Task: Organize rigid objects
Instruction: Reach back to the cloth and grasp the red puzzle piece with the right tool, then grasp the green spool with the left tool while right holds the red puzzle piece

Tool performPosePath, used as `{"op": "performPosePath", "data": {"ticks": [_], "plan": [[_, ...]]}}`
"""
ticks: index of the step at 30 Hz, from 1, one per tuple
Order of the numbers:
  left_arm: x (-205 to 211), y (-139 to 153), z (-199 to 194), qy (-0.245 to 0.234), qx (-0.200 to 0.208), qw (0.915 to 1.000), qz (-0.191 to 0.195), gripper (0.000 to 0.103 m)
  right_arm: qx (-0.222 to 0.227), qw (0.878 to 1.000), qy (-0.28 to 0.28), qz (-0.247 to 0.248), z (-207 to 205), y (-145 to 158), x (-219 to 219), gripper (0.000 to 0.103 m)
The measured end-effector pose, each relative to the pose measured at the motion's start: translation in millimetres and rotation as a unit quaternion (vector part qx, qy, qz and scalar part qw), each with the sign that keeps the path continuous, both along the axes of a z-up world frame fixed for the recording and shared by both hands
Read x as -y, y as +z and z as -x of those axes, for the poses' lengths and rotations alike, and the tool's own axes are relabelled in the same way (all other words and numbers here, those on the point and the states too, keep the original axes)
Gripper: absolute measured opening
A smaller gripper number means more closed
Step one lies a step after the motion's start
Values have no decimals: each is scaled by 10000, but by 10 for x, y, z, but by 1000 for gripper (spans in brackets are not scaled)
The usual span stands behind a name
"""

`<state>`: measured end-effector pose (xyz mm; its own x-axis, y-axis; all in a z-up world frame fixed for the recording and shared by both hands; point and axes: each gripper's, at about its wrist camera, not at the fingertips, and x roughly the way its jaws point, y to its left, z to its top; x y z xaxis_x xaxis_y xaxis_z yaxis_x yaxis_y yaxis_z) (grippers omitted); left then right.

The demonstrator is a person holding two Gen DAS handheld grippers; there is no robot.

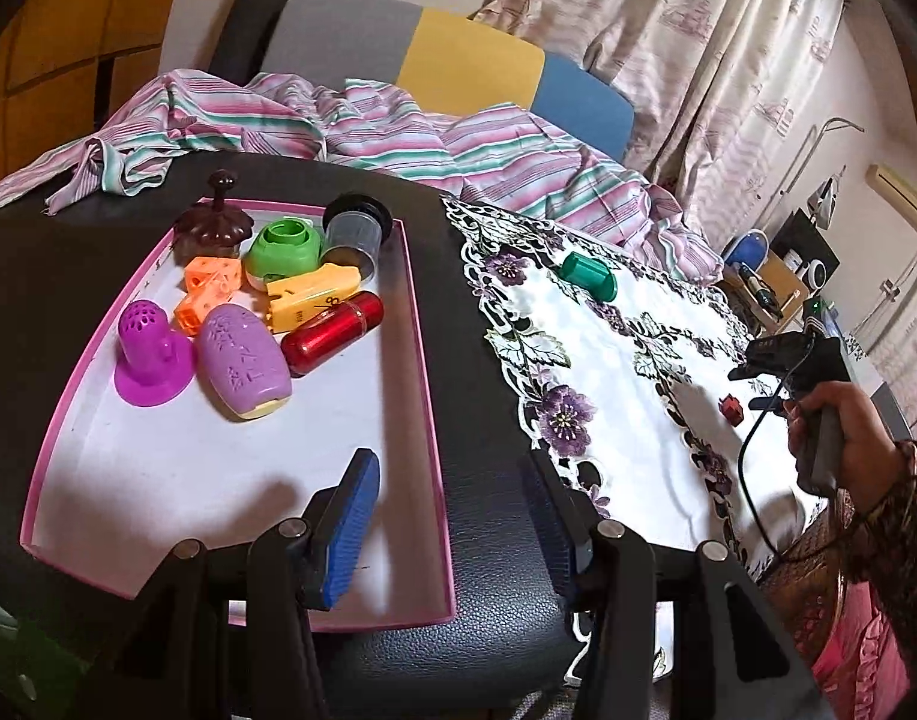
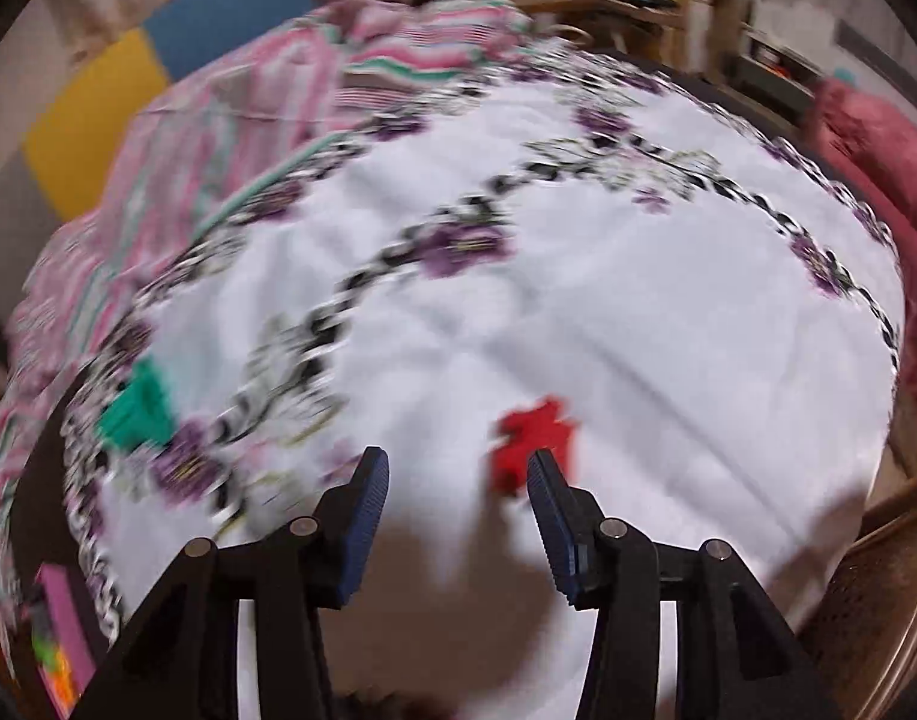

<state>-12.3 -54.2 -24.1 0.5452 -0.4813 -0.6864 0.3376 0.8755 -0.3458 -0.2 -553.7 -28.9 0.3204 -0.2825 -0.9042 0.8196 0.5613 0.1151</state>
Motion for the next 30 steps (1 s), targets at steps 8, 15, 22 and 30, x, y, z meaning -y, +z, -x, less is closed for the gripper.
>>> {"op": "performPosePath", "data": {"ticks": [8,15,22,30], "plan": [[79,-22,27,-78,-56,9999,-67,50,-391,9991,118,-146,-45,-236,132,48],[108,-11,30,-112,-86,9999,-81,50,-401,9987,294,-74,-102,-298,157,34],[205,14,22,-174,-79,9998,-112,50,-182,9986,493,-32,-147,-285,109,32],[631,171,-202,-465,-78,9989,-66,51,216,9906,1310,-331,-379,-310,-144,32]]}}
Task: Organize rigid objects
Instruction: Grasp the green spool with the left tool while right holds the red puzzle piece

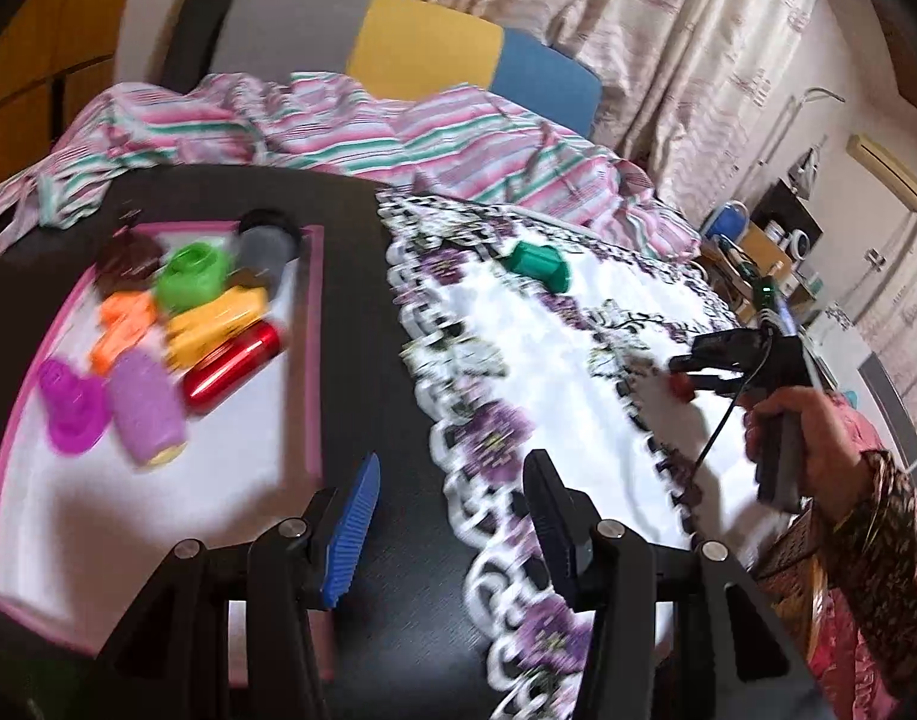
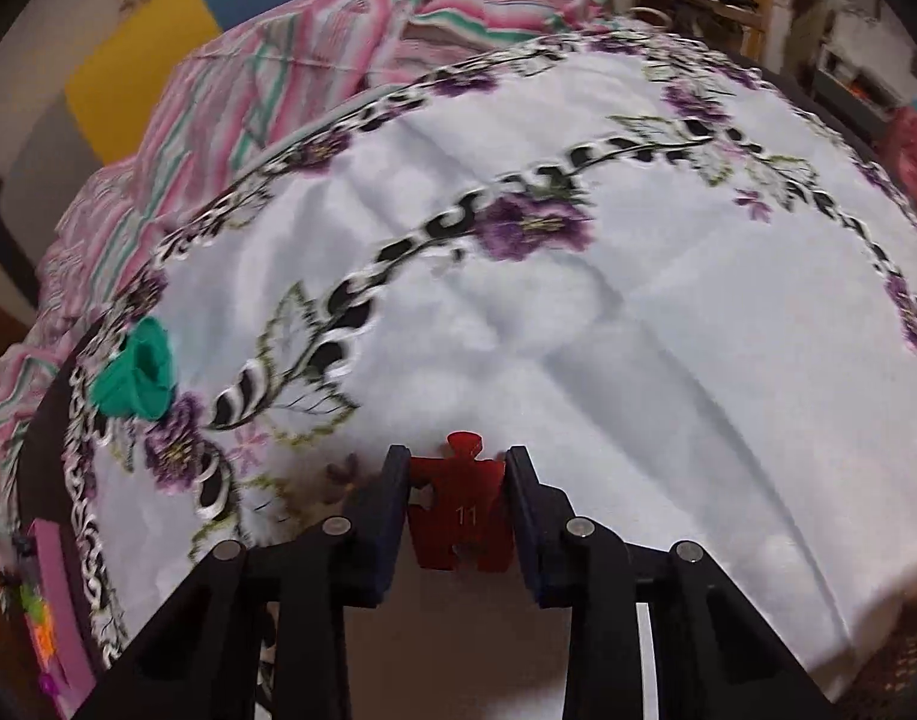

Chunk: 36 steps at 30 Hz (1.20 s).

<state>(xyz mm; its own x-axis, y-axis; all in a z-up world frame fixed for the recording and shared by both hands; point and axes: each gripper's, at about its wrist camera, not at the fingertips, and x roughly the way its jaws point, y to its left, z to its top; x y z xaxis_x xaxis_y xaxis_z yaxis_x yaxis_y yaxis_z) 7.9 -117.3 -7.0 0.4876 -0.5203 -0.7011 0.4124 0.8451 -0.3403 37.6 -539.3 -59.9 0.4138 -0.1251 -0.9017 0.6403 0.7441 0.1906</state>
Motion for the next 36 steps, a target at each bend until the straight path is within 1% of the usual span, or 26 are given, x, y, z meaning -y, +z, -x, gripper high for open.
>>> {"op": "performPosePath", "data": {"ticks": [1,3,7,9,14,17,18,19,24,28,30,34,35,36], "plan": [[79,21,-52,-37,-16,10000,26,51,11,9999,102,-24,-22,-5,-30,32],[238,50,-167,-108,-62,9999,85,58,40,9996,284,-36,-64,-4,-88,32],[626,111,-448,-208,-87,9997,123,59,109,9985,528,-88,-103,-5,-166,32],[844,126,-616,-241,-64,9997,21,64,129,9983,555,-138,-107,-9,-153,32],[1381,76,-1008,-405,-12,9987,-317,68,271,9973,534,-424,-89,-23,-127,32],[1694,-9,-1264,-324,-6,9982,-500,77,352,9965,549,-525,-87,-17,-126,32],[1750,-35,-1310,-277,0,9981,-550,82,373,9963,567,-534,-95,-14,-134,32],[1832,-72,-1389,-238,-15,9978,-626,85,379,9962,587,-529,-102,-9,-141,32],[2203,-255,-1690,-200,-86,9940,-1068,85,460,9950,666,-580,-128,11,-162,32],[2361,-313,-1826,-195,-29,9932,-1147,85,516,9942,630,-698,-120,7,-135,32],[2431,-352,-1881,-186,-15,9920,-1249,85,524,9939,617,-752,-119,-1,-128,32],[2512,-448,-1990,-180,-117,9904,-1365,85,536,9933,651,-784,-121,-3,-144,32],[2525,-472,-2014,-227,-175,9906,-1334,84,531,9934,670,-770,-124,0,-153,32],[2536,-491,-2029,-234,-210,9906,-1329,80,530,9933,682,-763,-124,3,-157,32]]}}
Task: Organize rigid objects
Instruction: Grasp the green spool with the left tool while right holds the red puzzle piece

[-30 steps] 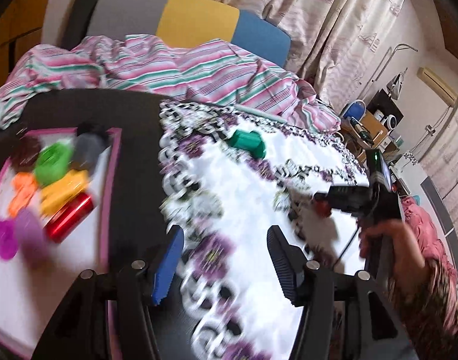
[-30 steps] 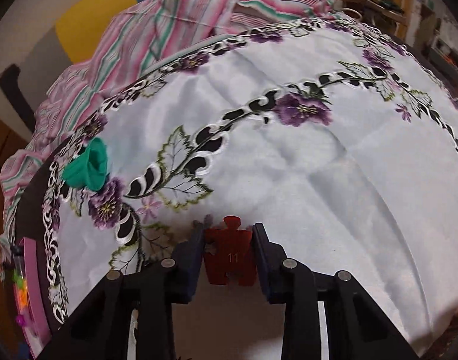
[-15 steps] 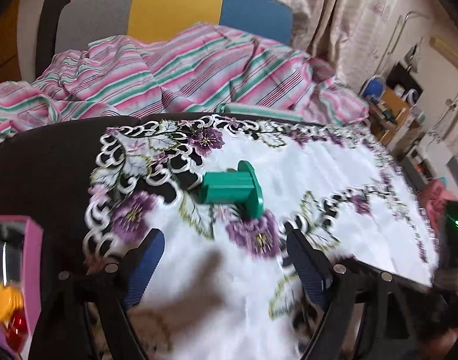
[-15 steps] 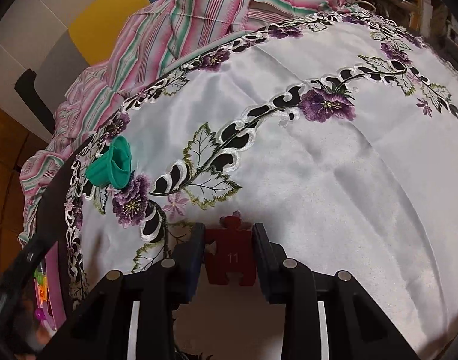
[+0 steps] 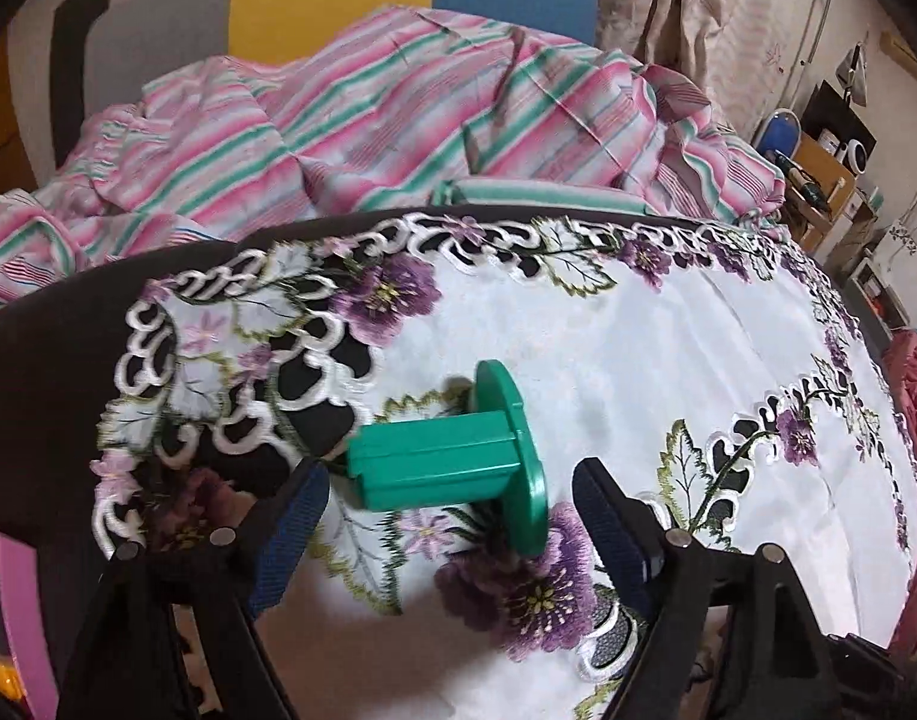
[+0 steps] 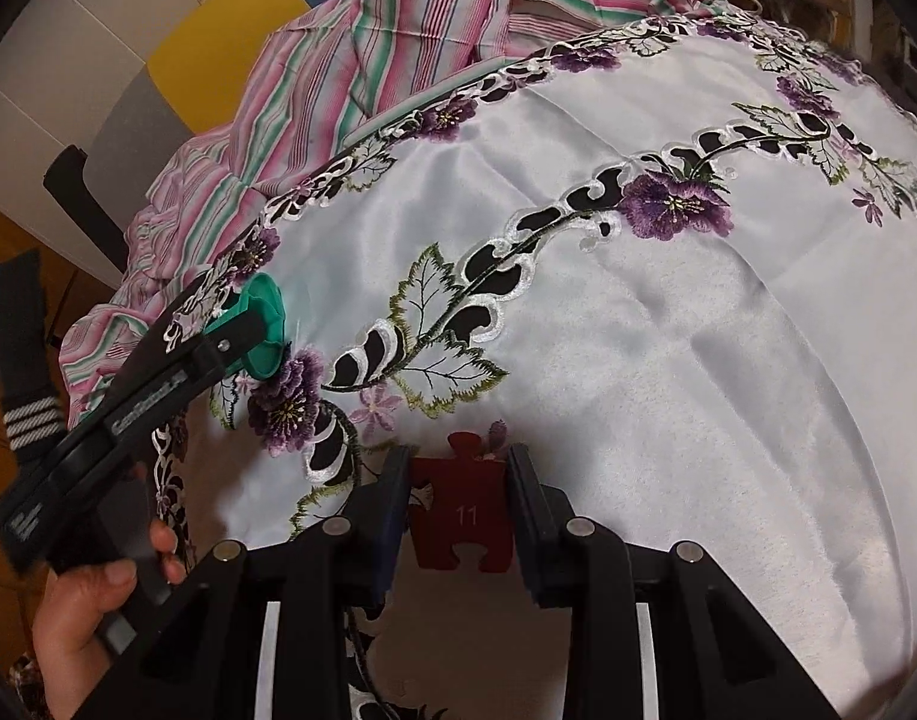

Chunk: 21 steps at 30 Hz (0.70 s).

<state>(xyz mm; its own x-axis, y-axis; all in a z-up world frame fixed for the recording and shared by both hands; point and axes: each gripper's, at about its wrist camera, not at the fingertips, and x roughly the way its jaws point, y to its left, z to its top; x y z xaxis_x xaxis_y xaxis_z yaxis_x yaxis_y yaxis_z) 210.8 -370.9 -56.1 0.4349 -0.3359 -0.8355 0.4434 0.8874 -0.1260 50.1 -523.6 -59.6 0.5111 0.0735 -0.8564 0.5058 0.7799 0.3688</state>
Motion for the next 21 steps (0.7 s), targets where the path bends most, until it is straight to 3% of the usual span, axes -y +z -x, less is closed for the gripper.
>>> {"op": "performPosePath", "data": {"ticks": [1,2,5,13,21], "plan": [[-2,-17,-10,19,-39,10000,35,74,-3,10000,9,15,0,3,-6,32],[-16,-36,-24,68,-101,9999,90,62,-7,10000,12,27,2,3,-8,32],[-40,-13,-9,23,-65,9997,249,59,-22,10000,31,37,3,0,-17,32],[-116,0,172,-243,144,9994,192,59,-54,9998,131,122,-18,2,-55,32],[-296,7,502,-347,273,9988,233,59,-152,9982,301,503,-85,30,-120,32]]}}
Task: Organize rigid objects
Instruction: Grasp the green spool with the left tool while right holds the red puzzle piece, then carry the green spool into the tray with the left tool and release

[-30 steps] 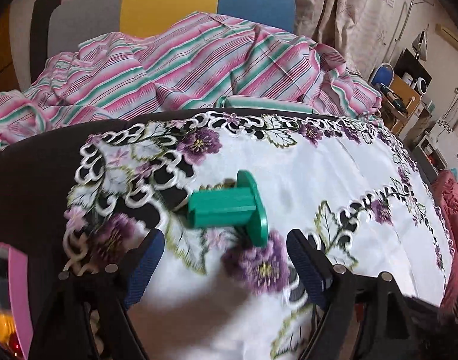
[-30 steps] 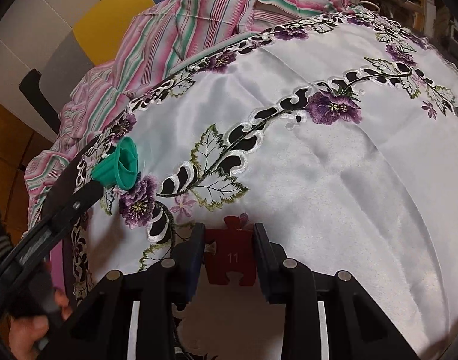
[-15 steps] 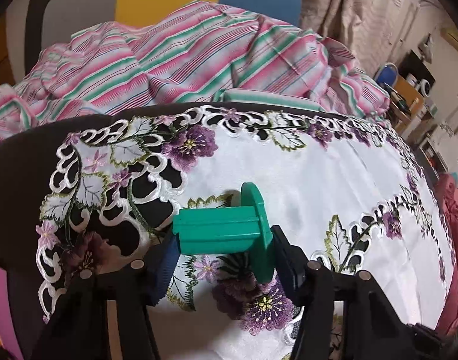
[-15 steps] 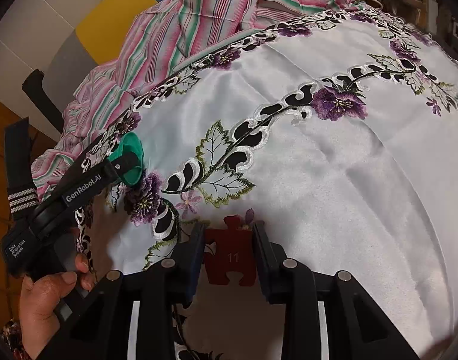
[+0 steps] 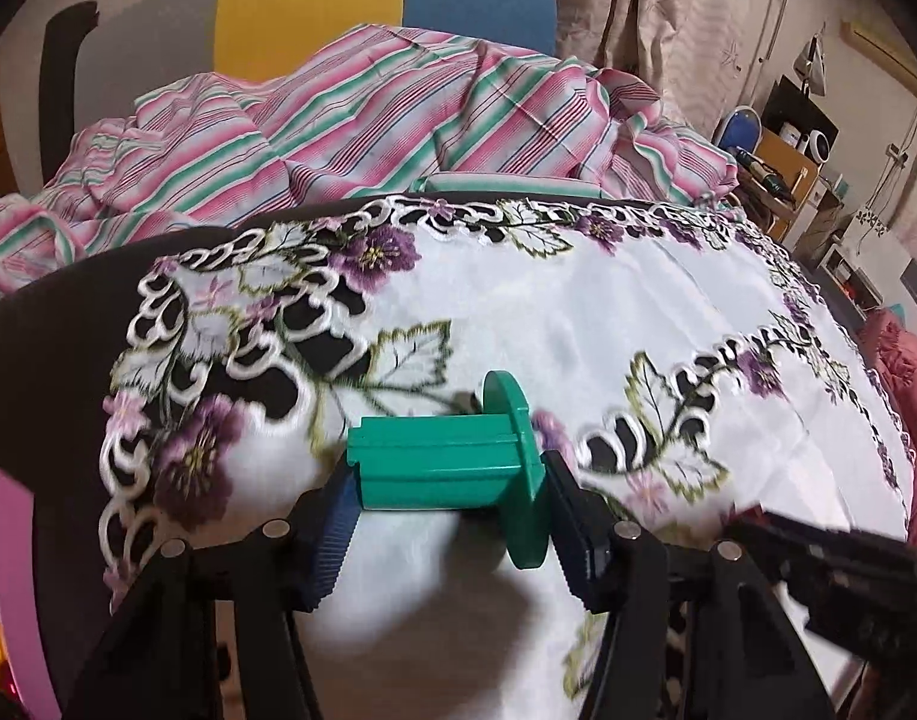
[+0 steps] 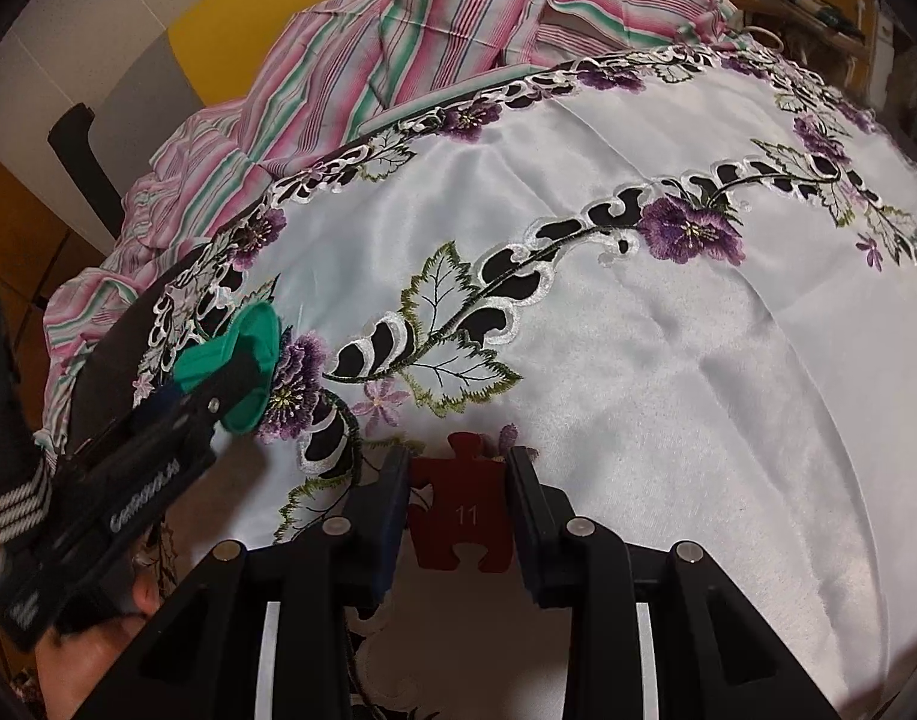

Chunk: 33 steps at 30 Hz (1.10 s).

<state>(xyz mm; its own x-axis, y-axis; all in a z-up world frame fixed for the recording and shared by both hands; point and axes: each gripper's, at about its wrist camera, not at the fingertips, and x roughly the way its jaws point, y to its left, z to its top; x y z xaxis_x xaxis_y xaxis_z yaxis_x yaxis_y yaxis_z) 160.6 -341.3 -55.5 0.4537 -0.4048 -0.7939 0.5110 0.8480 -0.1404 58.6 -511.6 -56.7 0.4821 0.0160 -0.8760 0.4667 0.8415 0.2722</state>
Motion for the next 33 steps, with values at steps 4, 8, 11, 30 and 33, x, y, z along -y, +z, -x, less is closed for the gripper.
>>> {"op": "performPosePath", "data": {"ticks": [4,8,11,30,33], "plan": [[-97,21,186,-74,78,9999,-3,59,3,10000,32,94,-16,16,6,32],[-218,96,320,-83,174,9998,89,58,54,9997,142,217,-44,52,-21,32],[-301,189,388,-56,279,9994,201,58,61,9993,243,294,-62,60,-66,32],[-1304,449,1000,352,286,9944,959,58,303,9930,909,698,-106,177,-356,32],[-1520,446,1122,467,238,9930,1057,58,378,9911,1061,713,-113,198,-418,32]]}}
